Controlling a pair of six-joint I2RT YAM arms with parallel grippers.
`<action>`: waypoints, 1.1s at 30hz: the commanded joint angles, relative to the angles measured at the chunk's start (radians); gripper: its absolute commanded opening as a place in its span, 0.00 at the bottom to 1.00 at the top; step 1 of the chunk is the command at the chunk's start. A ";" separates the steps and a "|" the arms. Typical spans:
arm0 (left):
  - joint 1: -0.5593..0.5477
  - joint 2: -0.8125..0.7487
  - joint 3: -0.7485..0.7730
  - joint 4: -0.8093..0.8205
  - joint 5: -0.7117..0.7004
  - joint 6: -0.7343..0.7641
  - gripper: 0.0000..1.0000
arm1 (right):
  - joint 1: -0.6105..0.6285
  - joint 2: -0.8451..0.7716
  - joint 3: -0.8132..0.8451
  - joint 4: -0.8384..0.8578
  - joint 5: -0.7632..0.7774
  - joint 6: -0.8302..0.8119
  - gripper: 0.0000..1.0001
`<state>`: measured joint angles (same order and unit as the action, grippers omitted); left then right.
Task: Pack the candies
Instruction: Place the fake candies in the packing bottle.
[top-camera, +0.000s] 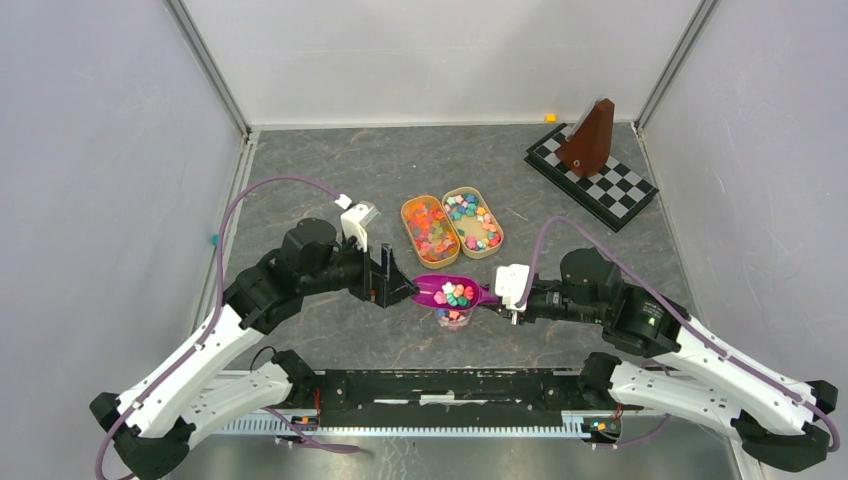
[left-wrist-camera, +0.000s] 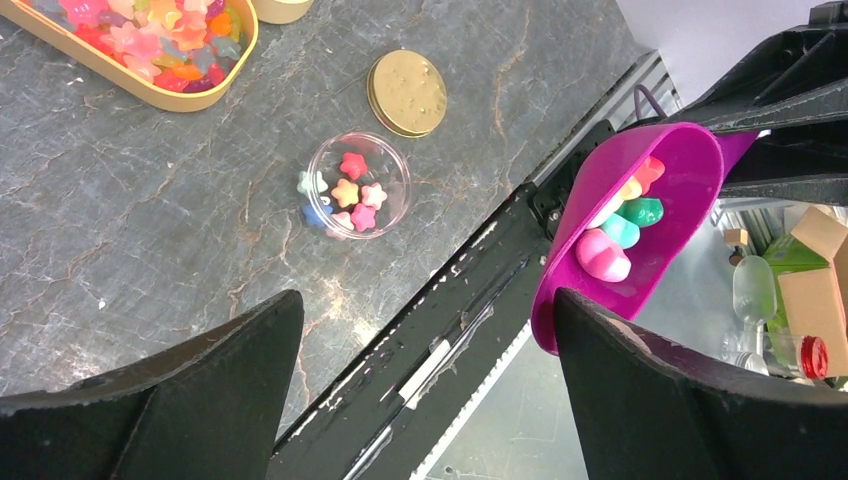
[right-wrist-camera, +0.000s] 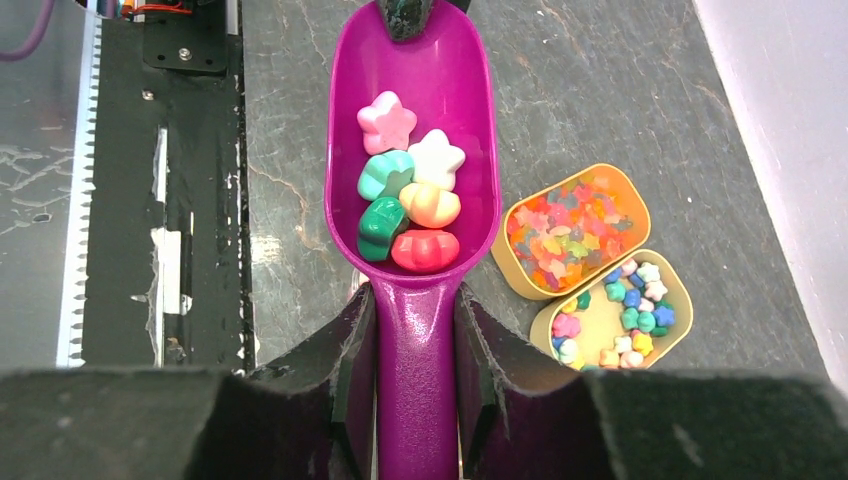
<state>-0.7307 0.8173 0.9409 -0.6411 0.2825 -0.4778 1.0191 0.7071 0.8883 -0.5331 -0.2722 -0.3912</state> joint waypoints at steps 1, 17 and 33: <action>0.001 -0.004 -0.018 -0.008 -0.005 0.061 1.00 | 0.006 -0.025 0.079 0.096 -0.050 0.031 0.00; 0.001 -0.068 0.012 -0.033 -0.113 0.061 1.00 | 0.005 0.046 0.073 -0.141 0.151 -0.025 0.00; 0.001 -0.141 -0.041 -0.065 -0.217 0.104 1.00 | 0.005 0.171 0.136 -0.385 0.265 -0.044 0.00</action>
<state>-0.7307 0.6884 0.9161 -0.7097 0.0948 -0.4343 1.0206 0.8574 0.9653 -0.8745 -0.0380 -0.4252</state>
